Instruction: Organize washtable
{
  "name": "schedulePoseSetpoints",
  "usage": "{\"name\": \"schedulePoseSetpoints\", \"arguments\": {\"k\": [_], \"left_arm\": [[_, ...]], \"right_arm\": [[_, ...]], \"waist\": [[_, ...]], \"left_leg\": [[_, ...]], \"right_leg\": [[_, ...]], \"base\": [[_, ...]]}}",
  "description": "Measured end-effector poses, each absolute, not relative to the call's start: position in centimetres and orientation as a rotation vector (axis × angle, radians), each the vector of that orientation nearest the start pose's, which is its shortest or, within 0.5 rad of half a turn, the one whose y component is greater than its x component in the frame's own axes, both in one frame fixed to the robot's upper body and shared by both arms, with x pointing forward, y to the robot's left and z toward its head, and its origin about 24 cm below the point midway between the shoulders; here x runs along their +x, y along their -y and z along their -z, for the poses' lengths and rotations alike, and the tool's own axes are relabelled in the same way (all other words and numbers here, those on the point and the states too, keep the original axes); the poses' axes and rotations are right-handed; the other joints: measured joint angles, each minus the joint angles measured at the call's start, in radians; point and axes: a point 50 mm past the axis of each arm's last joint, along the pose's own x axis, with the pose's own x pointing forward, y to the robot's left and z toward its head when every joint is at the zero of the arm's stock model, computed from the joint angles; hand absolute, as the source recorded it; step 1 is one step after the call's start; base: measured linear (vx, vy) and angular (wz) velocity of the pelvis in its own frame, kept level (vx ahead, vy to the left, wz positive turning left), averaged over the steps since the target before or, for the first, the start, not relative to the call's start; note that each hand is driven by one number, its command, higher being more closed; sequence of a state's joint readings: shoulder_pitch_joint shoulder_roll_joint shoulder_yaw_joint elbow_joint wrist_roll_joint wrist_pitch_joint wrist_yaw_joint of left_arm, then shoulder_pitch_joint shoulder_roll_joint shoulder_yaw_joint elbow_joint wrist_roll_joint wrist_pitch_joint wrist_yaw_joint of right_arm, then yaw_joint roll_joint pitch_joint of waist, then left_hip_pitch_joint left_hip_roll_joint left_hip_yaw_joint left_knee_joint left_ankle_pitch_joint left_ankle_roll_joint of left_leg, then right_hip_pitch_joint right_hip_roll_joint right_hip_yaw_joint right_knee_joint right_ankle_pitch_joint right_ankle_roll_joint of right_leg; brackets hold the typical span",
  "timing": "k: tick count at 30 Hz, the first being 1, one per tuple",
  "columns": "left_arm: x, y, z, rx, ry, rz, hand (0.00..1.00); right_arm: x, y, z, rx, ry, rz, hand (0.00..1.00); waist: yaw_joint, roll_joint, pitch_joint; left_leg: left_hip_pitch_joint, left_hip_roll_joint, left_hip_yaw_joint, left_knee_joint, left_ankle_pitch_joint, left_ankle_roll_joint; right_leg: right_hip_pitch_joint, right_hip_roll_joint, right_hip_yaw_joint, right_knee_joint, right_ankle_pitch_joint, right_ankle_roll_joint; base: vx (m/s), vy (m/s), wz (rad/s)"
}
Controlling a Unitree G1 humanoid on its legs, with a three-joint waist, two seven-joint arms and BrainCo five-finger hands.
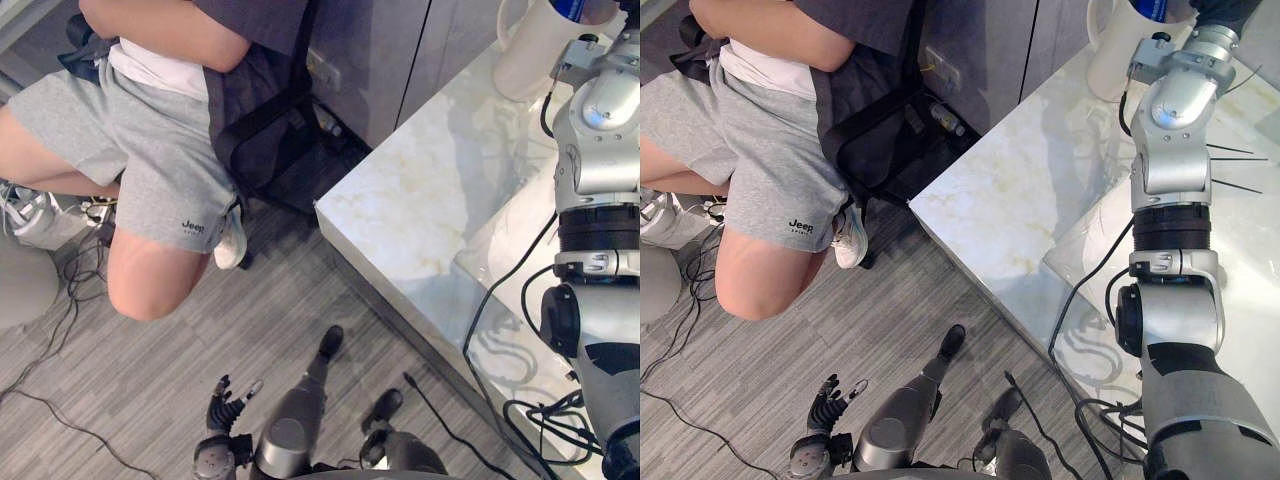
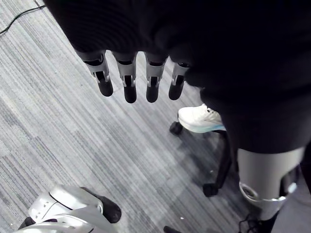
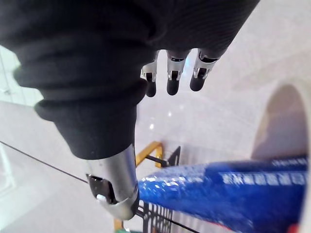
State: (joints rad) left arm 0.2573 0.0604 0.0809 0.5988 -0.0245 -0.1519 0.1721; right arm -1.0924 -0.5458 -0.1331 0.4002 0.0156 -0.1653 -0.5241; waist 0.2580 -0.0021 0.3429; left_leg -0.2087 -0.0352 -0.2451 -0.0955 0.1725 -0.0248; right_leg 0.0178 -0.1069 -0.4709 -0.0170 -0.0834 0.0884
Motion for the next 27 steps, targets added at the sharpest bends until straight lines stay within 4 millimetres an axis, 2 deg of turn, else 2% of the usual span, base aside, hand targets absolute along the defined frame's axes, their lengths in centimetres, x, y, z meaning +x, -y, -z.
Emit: {"name": "schedulePoseSetpoints", "arguments": {"k": [3,6,7,9,11,12,14,15,16,18,19,22,23,25,26,27], "left_arm": [[12.1,-20.6,11.6,0.093,-0.709,-0.311,0.0],[11.4,-21.5,12.0,0.129,-0.748,-0.312,0.0],[11.3,-21.5,12.1,0.131,-0.754,-0.314,0.0],[10.8,-22.1,12.3,0.132,-0.781,-0.319,0.0],[10.2,-22.5,12.6,0.128,-0.807,-0.339,0.0],[10.1,-22.7,12.6,0.128,-0.813,-0.346,0.0],[9.1,-23.3,13.0,0.122,-0.853,-0.382,0.0],[8.9,-23.3,13.2,0.121,-0.864,-0.386,0.0],[8.2,-23.5,13.4,0.118,-0.887,-0.398,0.0],[7.8,-23.7,13.5,0.11,-0.895,-0.418,0.0],[7.6,-23.7,13.5,0.106,-0.9,-0.426,0.0],[6.6,-23.8,13.8,0.083,-0.928,-0.468,0.0],[6.1,-24.1,13.8,0.078,-0.944,-0.488,0.0],[5.6,-23.8,14.1,0.056,-0.964,-0.507,0.0],[5.5,-23.8,14.1,0.049,-0.967,-0.516,0.0],[5.5,-23.3,14.3,0.017,-0.968,-0.536,0.0]], "right_arm": [[32.6,24.1,-36.4,-0.139,1.028,0.634,0.0],[31.9,24.4,-36.5,-0.172,1.052,0.624,0.0],[31.7,24.4,-36.8,-0.183,1.066,0.615,0.0],[30.1,24.4,-38.1,-0.262,1.146,0.56,0.0],[28.8,24.8,-38.4,-0.333,1.192,0.526,0.0],[28.4,25.1,-38.3,-0.358,1.198,0.511,0.0],[26.7,26.6,-36.7,-0.453,1.186,0.497,0.0],[26.2,27.2,-36.2,-0.469,1.178,0.506,0.0],[25.0,28.6,-34.8,-0.491,1.157,0.539,0.0],[23.3,30.7,-33.6,-0.505,1.139,0.617,0.0],[21.4,32.8,-32.6,-0.517,1.112,0.715,0.0],[17.1,37.7,-29.0,-0.508,1.0,0.99,0.0],[15.2,39.3,-26.6,-0.492,0.922,1.107,0.0],[12.2,40.9,-21.9,-0.485,0.752,1.268,0.0],[10.2,41.3,-18.4,-0.462,0.611,1.357,0.0],[7.9,40.8,-13.7,-0.433,0.403,1.439,0.0]], "waist": [[-0.024,-0.011,-0.008],[-0.05,-0.048,-0.058],[-0.055,-0.053,-0.061],[-0.075,-0.071,-0.095],[-0.091,-0.092,-0.115],[-0.098,-0.098,-0.12],[-0.137,-0.124,-0.161],[-0.146,-0.127,-0.177],[-0.168,-0.131,-0.216],[-0.192,-0.131,-0.225],[-0.205,-0.131,-0.236],[-0.253,-0.128,-0.264],[-0.277,-0.124,-0.288],[-0.311,-0.116,-0.314],[-0.324,-0.11,-0.323],[-0.341,-0.098,-0.337]], "left_leg": [[0.015,0.001,0.003,0.0,0.0,0.0],[0.025,0.002,0.016,0.0,0.0,0.0],[0.033,0.002,0.019,0.0,0.0,0.0],[0.045,0.006,0.038,0.0,-0.001,0.0],[0.06,0.012,0.059,0.0,-0.003,0.0],[0.068,0.014,0.065,-0.001,-0.007,0.001],[0.085,0.021,0.091,-0.001,-0.015,0.002],[0.086,0.022,0.098,-0.002,-0.017,0.003],[0.086,0.026,0.122,-0.002,-0.021,0.005],[0.102,0.028,0.144,-0.002,-0.024,0.007],[0.107,0.031,0.167,-0.004,-0.028,0.01],[0.122,0.034,0.204,-0.008,-0.04,0.008],[0.127,0.036,0.221,-0.008,-0.046,0.007],[0.138,0.038,0.229,-0.008,-0.054,0.006],[0.15,0.041,0.242,-0.008,-0.058,0.007],[0.157,0.044,0.256,-0.008,-0.061,0.008]], "right_leg": [[0.014,0.0,0.002,0.0,0.0,0.0],[0.023,0.001,0.009,-0.005,0.0,0.0],[0.03,0.0,0.011,-0.005,0.0,0.0],[0.034,0.0,0.028,-0.005,0.001,0.0],[0.038,0.001,0.045,-0.005,0.002,-0.002],[0.039,0.002,0.053,-0.004,0.002,-0.002],[0.044,0.004,0.077,-0.005,0.002,-0.003],[0.041,0.004,0.084,-0.005,0.003,-0.003],[0.029,0.002,0.103,-0.003,0.004,-0.004],[0.032,0.0,0.125,-0.002,0.008,-0.003],[0.028,0.0,0.147,-0.003,0.01,0.001],[0.025,-0.002,0.185,-0.004,0.012,0.001],[0.021,-0.003,0.202,-0.003,0.012,0.001],[0.022,-0.003,0.219,-0.003,0.013,0.002],[0.027,-0.003,0.232,-0.003,0.013,0.003],[0.03,-0.002,0.235,-0.004,0.012,0.002]], "base": [[-0.01,0.009,-0.01],[-0.01,0.016,-0.05],[-0.02,0.015,-0.1],[-0.03,0.017,-0.18],[-0.04,0.013,-0.25],[-0.07,0.008,-0.34],[-0.07,0.003,-0.32],[-0.06,0.014,-0.43],[-0.03,0.018,-0.38],[-0.03,0.023,-0.45],[-0.04,0.018,-0.49],[-0.02,0.012,-0.44],[0.03,0.005,-0.41],[0.06,-0.008,-0.37],[0.05,-0.022,-0.38],[0.03,-0.022,-0.31]]}}
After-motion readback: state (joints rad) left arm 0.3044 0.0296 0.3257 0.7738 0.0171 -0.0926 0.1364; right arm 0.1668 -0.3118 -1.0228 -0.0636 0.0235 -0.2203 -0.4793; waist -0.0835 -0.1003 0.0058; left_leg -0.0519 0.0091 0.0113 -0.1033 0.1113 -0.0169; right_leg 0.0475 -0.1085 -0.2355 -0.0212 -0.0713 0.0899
